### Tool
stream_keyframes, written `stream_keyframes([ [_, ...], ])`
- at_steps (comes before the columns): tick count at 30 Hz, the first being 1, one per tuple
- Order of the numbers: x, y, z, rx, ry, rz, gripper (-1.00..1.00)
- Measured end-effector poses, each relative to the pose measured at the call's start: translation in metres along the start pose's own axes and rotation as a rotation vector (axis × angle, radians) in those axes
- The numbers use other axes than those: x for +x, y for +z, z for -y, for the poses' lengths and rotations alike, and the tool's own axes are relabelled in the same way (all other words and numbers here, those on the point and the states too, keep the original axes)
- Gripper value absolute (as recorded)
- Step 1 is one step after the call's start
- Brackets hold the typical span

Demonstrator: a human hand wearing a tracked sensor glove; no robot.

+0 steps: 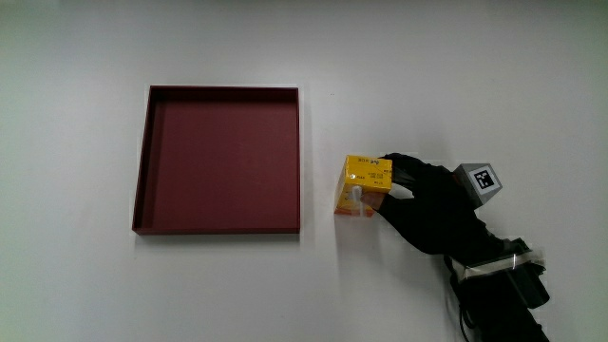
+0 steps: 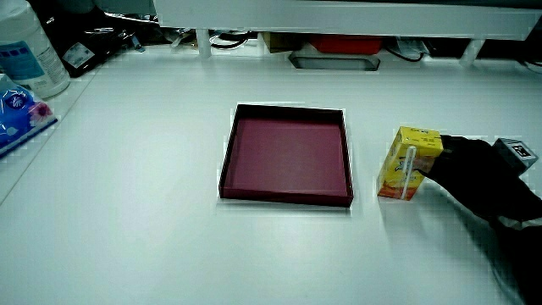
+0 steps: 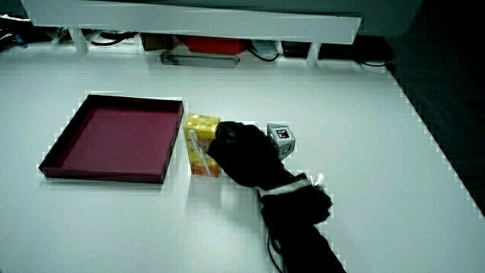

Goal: Pick ice redtea

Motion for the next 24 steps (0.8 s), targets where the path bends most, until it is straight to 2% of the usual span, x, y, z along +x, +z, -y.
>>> stream_keyframes([
  [1,0.001,0.000,0.000,0.013,0.014,0.002,0.05],
  [3,0.003,0.001,0.000,0.029,0.022,-0.031,0.15],
  [5,0.005,0.001,0.000,0.056,0.058,-0.059,0.25],
  [7,0.008,0.003,0.001,0.097,0.071,-0.071,0.35],
  [13,0.016,0.006,0.003,0.135,0.147,-0.198,0.65],
  [16,0.018,0.005,0.003,0.142,0.149,-0.228,0.80],
  [20,0.020,0.004,0.002,0.145,0.154,-0.237,1.00],
  [23,0.022,0.004,0.002,0.161,0.159,-0.226,1.00],
  [24,0.018,0.003,0.003,0.156,0.168,-0.247,1.00],
])
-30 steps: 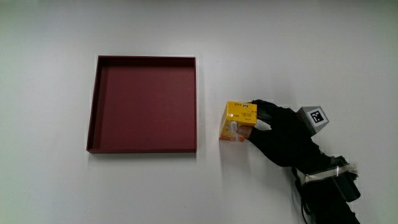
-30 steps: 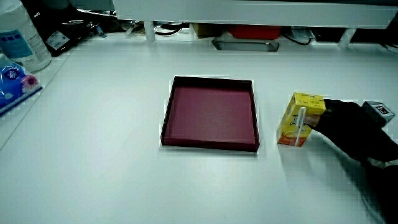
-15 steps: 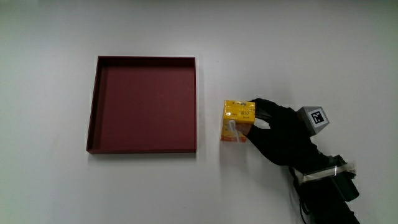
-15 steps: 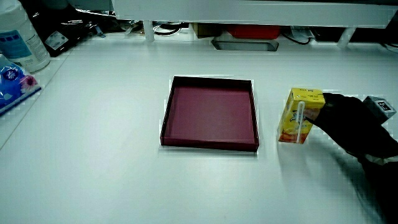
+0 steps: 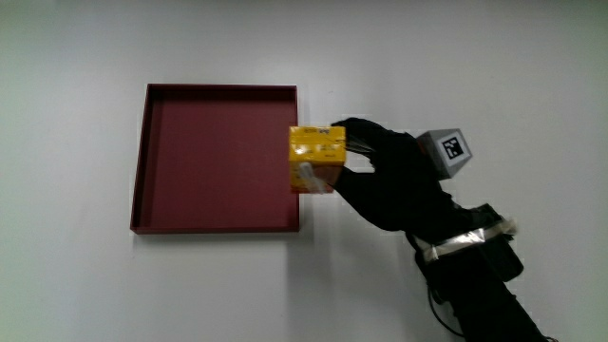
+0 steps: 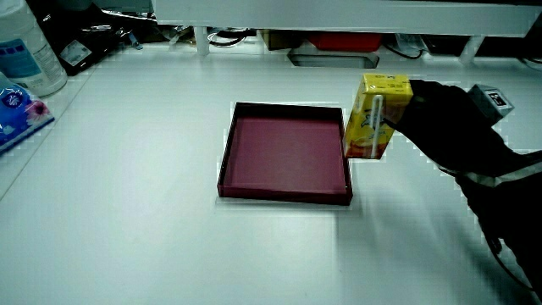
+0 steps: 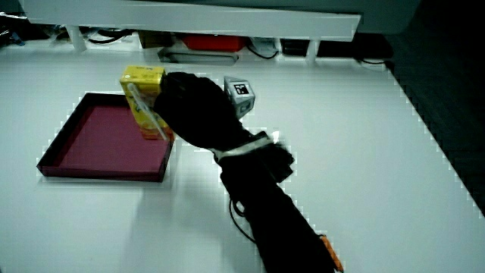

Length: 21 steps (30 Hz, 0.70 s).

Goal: Pick ice redtea

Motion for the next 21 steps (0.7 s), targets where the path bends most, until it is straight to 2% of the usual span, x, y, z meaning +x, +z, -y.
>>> stream_keyframes([
  [1,0.001,0.001,0.001,0.011,0.011,0.014,1.00],
  [4,0.003,0.001,0.003,0.020,0.021,0.004,1.00],
  [7,-0.003,-0.002,0.002,0.027,0.040,-0.013,1.00],
  [9,-0.003,0.000,0.000,0.026,0.050,-0.004,1.00],
  [13,-0.018,-0.005,-0.007,0.014,0.094,-0.016,1.00],
  [21,-0.052,-0.027,-0.035,-0.014,0.152,0.020,1.00],
])
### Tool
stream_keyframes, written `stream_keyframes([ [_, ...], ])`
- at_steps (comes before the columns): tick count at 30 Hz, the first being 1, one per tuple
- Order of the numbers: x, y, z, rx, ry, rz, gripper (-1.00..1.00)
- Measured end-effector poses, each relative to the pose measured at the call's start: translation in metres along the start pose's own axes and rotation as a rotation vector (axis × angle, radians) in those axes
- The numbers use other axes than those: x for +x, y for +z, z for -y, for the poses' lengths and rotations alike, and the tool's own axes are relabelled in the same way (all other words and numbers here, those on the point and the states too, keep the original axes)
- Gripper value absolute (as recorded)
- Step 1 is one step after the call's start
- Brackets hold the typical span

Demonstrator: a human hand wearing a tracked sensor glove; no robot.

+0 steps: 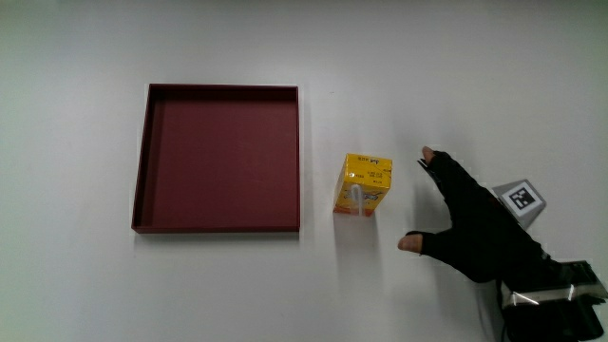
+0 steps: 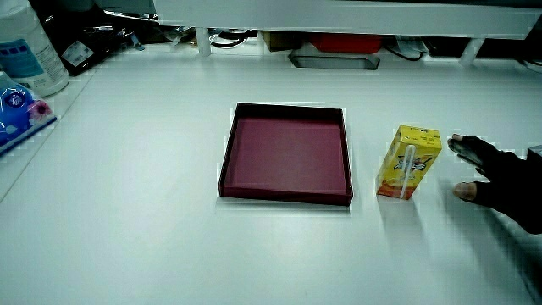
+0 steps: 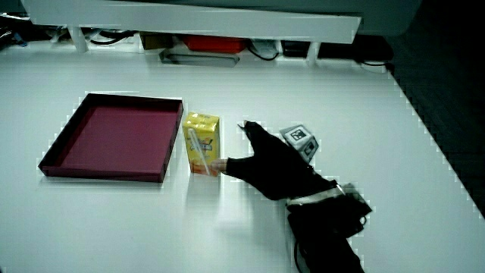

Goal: Pick ice redtea

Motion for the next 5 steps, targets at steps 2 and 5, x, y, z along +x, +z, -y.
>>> stream_keyframes([
  [2,-0.007,-0.008,-0.008,-0.007,0.006,-0.013,1.00],
  [5,-0.016,-0.021,-0.019,-0.018,0.030,-0.034,1.00],
])
